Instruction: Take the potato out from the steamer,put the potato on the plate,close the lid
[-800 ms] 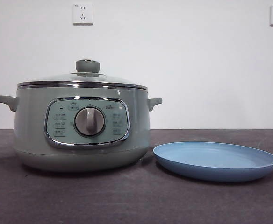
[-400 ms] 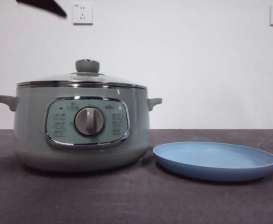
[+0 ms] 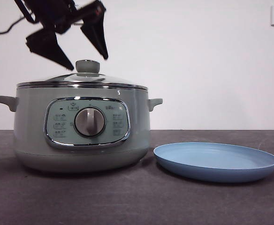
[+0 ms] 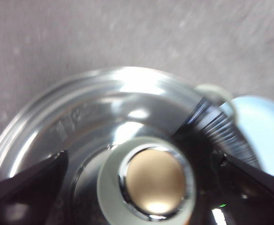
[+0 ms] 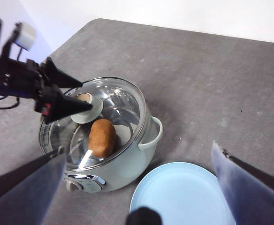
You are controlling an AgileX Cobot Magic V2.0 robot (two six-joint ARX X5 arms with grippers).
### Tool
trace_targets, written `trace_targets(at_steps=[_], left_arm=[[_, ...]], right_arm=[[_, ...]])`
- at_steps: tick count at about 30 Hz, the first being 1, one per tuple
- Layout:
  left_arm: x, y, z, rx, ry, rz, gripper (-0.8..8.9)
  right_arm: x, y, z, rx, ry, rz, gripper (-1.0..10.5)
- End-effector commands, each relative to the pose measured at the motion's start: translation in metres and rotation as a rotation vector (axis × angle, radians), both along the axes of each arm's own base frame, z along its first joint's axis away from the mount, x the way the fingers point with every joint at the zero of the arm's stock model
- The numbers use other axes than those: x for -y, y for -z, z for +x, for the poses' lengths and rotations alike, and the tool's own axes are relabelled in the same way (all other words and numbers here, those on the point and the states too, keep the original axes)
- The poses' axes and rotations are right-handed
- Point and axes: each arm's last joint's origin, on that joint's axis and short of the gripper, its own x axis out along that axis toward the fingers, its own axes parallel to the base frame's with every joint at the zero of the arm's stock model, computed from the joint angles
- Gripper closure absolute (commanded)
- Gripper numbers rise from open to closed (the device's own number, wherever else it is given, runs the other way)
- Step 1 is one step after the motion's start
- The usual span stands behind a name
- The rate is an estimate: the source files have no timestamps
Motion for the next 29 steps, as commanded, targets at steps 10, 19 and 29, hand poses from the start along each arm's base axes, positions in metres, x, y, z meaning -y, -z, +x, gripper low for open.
trace_targets(at_steps=[10, 19, 29], left_arm=[[0.005, 0.017, 0.004, -0.059, 0.027, 0.065, 7.89], [0.006, 0.017, 0.002, -0.062, 0.042, 0.075, 8.22], [-0.004, -0.038, -0.018, 0.056, 0.058, 0.052, 8.22]], right_arm=[[0.000, -0.002, 0.000, -0.001, 0.007, 0.016, 2.6], [-0.001, -0.002, 0.000, -0.007, 0.011, 0.028, 2.6], [-0.002, -0.005, 0.001, 0.002, 0.014, 0.066, 2.6]])
